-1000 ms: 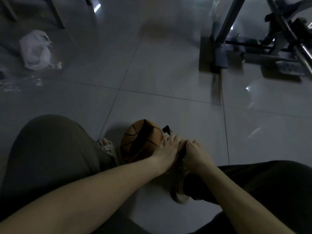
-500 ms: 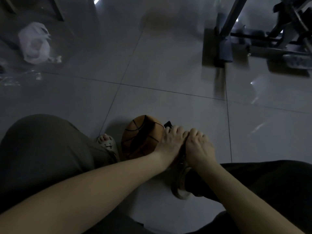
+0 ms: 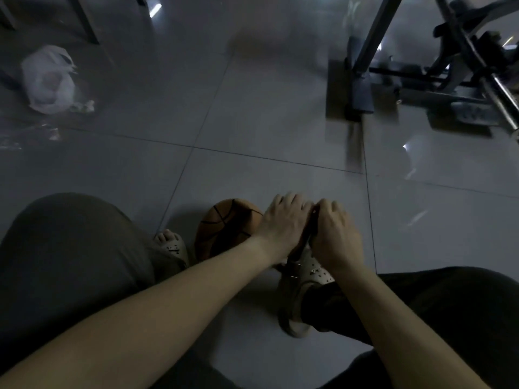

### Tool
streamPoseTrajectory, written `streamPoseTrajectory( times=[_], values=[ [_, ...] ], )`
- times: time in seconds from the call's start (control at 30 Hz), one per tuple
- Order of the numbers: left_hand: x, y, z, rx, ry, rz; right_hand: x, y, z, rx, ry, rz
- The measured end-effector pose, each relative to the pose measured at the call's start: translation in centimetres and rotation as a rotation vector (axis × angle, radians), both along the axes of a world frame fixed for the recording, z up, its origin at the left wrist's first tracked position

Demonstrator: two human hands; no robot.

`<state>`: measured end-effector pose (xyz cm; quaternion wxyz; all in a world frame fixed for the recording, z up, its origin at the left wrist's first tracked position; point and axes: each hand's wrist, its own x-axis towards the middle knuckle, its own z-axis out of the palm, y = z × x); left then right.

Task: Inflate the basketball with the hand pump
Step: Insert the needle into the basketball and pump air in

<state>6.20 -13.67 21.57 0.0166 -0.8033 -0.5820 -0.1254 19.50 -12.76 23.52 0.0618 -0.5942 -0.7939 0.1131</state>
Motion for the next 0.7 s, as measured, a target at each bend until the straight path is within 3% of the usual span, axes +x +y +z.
streamPoseTrajectory(
  times=[0.07, 0.13, 0.47, 0.7],
  values=[
    [-0.2, 0.9, 2.3, 0.184, -0.007, -0.015, 0.4, 0.6, 1.6, 0.216, 0.032, -0.003],
    [-0.4, 0.6, 2.1, 0.233, -0.022, -0.006, 0.2, 0.5, 1.7, 0.289, -0.025, 0.015],
    [0.1, -3.9, -7.9, -0.04, 0.167, 0.102, -0.6, -2.3, -5.5, -0.135, -0.289, 0.121],
    [1.8, -3.8, -7.4, -0.261, 0.229, 0.081, 0.5, -1.5, -6.9, -0.312, -0.315, 0.157]
  ],
)
